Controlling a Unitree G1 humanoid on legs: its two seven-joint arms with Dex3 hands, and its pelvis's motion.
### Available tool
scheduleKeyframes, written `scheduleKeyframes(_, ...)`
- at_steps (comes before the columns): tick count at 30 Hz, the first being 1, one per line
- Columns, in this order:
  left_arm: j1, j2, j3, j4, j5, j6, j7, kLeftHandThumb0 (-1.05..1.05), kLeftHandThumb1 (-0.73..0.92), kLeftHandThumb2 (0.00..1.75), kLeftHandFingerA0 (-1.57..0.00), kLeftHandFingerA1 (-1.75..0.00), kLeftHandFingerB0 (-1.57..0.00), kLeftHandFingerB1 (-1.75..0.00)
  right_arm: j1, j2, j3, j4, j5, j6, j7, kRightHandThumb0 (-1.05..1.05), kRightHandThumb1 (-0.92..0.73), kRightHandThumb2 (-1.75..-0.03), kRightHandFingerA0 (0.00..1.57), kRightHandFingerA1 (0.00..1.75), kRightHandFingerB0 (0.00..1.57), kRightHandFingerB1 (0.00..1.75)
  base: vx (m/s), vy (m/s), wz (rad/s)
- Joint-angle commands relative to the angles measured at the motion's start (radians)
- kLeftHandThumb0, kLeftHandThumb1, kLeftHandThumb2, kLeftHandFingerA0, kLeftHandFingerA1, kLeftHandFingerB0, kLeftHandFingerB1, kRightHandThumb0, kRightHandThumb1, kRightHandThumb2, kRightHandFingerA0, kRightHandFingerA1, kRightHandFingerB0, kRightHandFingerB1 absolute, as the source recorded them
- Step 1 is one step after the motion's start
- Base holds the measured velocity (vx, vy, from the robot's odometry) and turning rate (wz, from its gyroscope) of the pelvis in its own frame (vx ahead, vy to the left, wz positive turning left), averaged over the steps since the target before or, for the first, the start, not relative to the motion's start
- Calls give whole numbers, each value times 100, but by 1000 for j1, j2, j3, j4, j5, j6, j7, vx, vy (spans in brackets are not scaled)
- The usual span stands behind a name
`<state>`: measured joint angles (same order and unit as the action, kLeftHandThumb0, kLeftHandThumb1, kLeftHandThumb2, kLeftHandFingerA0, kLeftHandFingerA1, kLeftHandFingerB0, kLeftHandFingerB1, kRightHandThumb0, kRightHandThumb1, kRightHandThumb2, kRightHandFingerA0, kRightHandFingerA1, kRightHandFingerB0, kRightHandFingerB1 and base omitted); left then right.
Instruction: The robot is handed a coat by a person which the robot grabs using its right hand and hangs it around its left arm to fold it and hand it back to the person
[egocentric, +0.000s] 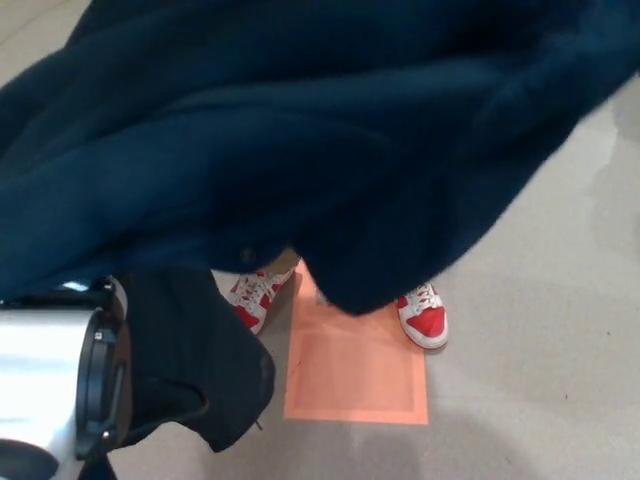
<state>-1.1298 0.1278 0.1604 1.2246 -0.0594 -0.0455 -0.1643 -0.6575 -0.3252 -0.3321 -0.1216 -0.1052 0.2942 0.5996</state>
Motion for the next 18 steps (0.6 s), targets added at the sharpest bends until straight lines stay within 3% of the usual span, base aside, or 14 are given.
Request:
scheduleKeyframes(1, 15, 78, 40, 8, -21, -66, -30, -37, 48, 105, 0, -49, 0, -48, 357, 48, -87, 140, 50, -192, -107, -26, -87, -66, 115, 65, 109, 75, 0, 0, 0)
scheduleKeyframes(4, 20, 83, 51, 6, -29, -69, -44, -37, 49, 106, 0, -49, 0, -48, 414, 58, -65, 210, 9, -224, -167, -27, -86, -65, 112, 63, 110, 75, 0, 0, 0)
scheduleKeyframes(5, 18, 79, 61, 6, -38, -64, -51, -71, 81, 64, -15, -31, -11, -27, 431, 64, -75, 273, 30, -249, -168, -25, -87, -65, 113, 67, 105, 80, 0, 0, 0)
scheduleKeyframes(6, 17, 81, 60, 2, -34, -63, -51, -74, 63, 98, -9, -46, -1, -40, 448, 57, -53, 358, -6, -289, -212, -26, -88, -66, 112, 64, 107, 78, 0, 0, 0)
scheduleKeyframes(11, 12, 95, 47, -2, -12, -69, -56, -74, 66, 101, -5, -42, -4, -37, 451, 26, 23, 572, -86, -323, -320, -28, -87, -66, 113, 60, 106, 79, 0, 0, 0)
scheduleKeyframes(13, 3, 98, 47, -2, -11, -69, -58, -74, 65, 101, -5, -41, -4, -36, 434, -22, 96, 699, -121, -319, -289, -37, -83, -66, 105, 54, 104, 67, 0, 0, 0)
scheduleKeyframes(14, 1, 95, 51, -4, -15, -67, -56, -74, 65, 100, -5, -41, -4, -36, 432, -64, 157, 758, -147, -340, -225, -51, -77, -63, 78, 47, 75, 50, 0, 0, 0)
scheduleKeyframes(15, 1, 94, 53, -4, -17, -66, -56, -74, 65, 100, -5, -41, -4, -36, 431, -80, 181, 780, -155, -354, -202, -51, -77, -63, 78, 47, 75, 50, 0, 0, 0)
scheduleKeyframes(16, 3, 88, 56, -11, -23, -64, -66, -73, 64, 100, -4, -40, -4, -34, 375, -160, 302, 913, -197, -339, 8, -86, -54, -87, 0, 4, 0, 0, 0, 0, 0)
scheduleKeyframes(17, 5, 86, 58, -14, -25, -65, -71, -73, 64, 100, -4, -40, -4, -34, 357, -183, 342, 959, -209, -346, 67, -86, -54, -87, 0, 4, 0, 0, 0, 0, 0)
scheduleKeyframes(18, 5, 85, 58, -16, -27, -65, -75, -73, 64, 99, -4, -41, -4, -34, 349, -192, 358, 987, -202, -342, 93, -72, -47, -73, 0, 0, 0, 0, 0, 0, 0)
